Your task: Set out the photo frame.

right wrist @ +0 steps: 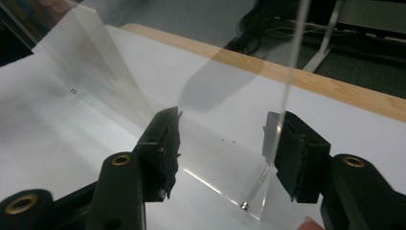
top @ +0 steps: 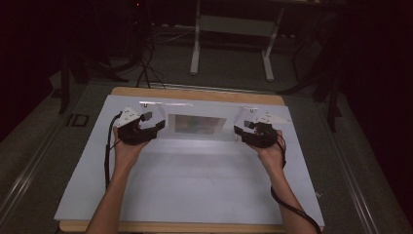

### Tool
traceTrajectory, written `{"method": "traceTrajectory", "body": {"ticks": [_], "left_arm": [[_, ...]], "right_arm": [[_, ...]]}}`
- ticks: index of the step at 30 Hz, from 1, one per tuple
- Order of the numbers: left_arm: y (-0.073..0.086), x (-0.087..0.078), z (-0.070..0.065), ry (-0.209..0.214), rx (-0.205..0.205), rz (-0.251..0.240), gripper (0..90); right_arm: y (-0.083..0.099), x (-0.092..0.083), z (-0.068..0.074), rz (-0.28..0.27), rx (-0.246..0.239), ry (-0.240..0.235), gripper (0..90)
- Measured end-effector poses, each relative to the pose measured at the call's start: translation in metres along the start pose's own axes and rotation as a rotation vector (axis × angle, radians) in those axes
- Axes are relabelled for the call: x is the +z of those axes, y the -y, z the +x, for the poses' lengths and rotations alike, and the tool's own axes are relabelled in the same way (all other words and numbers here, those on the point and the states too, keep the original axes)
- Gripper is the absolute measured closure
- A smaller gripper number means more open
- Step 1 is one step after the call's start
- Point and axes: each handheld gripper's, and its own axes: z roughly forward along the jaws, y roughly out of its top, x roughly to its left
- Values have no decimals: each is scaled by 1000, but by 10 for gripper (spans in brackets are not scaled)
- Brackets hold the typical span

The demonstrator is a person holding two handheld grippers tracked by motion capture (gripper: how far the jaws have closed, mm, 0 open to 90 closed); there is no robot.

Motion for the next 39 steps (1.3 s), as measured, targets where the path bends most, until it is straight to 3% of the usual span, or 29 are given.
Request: {"method": "traceTrajectory", "body": {"ticks": [14,16,26,28,31,39], "left_arm": [[9,10,2,-33,-37,-25,337],[8,11,2,-44,-33,-16,341],[2,19,1,-94,25,23,343],[1,21,-1,-112,58,43,337],[-3,21,0,-111,59,72,338],[-5,22,0,-120,50,82,339]], "right_arm": [[-1,7,-3,-17,-15,16,459],[0,10,-2,-31,-43,34,462],[-1,15,-1,-49,-64,78,468],[1,16,-1,-65,-61,85,468],[2,17,0,-75,-62,92,468],[-2,18,-1,-59,-55,99,468]]}}
